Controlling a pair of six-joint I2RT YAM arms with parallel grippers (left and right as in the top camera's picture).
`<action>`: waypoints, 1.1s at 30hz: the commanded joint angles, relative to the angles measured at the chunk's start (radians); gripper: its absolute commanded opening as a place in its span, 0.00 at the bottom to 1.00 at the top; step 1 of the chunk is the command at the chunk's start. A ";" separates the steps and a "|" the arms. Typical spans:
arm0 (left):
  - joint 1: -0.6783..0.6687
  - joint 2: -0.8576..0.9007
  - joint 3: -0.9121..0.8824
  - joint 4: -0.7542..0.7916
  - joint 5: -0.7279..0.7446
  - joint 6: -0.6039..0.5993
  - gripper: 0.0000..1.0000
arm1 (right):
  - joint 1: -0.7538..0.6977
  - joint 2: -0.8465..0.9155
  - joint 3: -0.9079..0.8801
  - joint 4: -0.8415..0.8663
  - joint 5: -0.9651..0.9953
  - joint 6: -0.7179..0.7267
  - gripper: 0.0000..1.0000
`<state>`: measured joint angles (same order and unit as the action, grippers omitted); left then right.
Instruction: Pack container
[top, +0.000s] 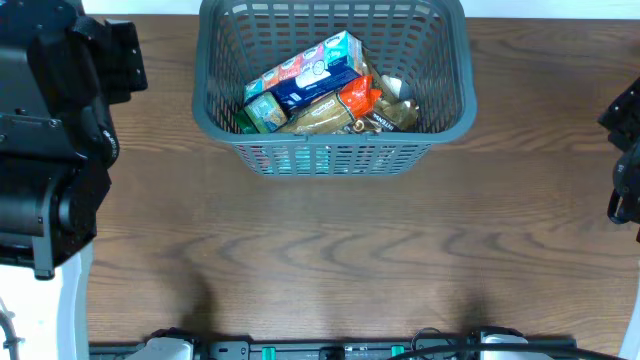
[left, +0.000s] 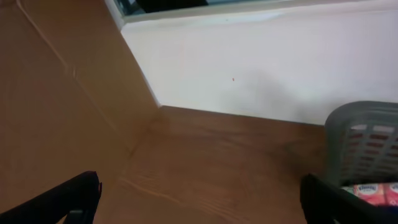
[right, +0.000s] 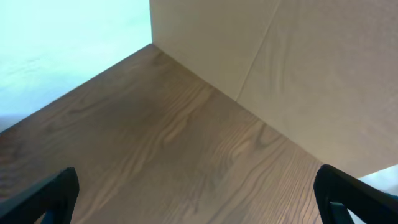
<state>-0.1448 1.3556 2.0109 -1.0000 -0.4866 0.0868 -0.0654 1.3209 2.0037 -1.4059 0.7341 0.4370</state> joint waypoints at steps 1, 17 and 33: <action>0.004 -0.011 0.009 -0.017 -0.019 0.010 0.99 | -0.006 -0.001 0.005 -0.001 0.017 0.011 0.99; 0.004 -0.174 -0.023 -0.009 0.140 -0.175 0.98 | -0.006 0.000 0.005 -0.001 0.017 0.011 0.99; 0.005 -0.671 -0.620 0.239 0.174 -0.295 0.99 | -0.006 -0.001 0.005 -0.001 0.017 0.011 0.99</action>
<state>-0.1448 0.7418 1.4960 -0.7876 -0.3275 -0.1402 -0.0654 1.3209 2.0037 -1.4059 0.7338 0.4370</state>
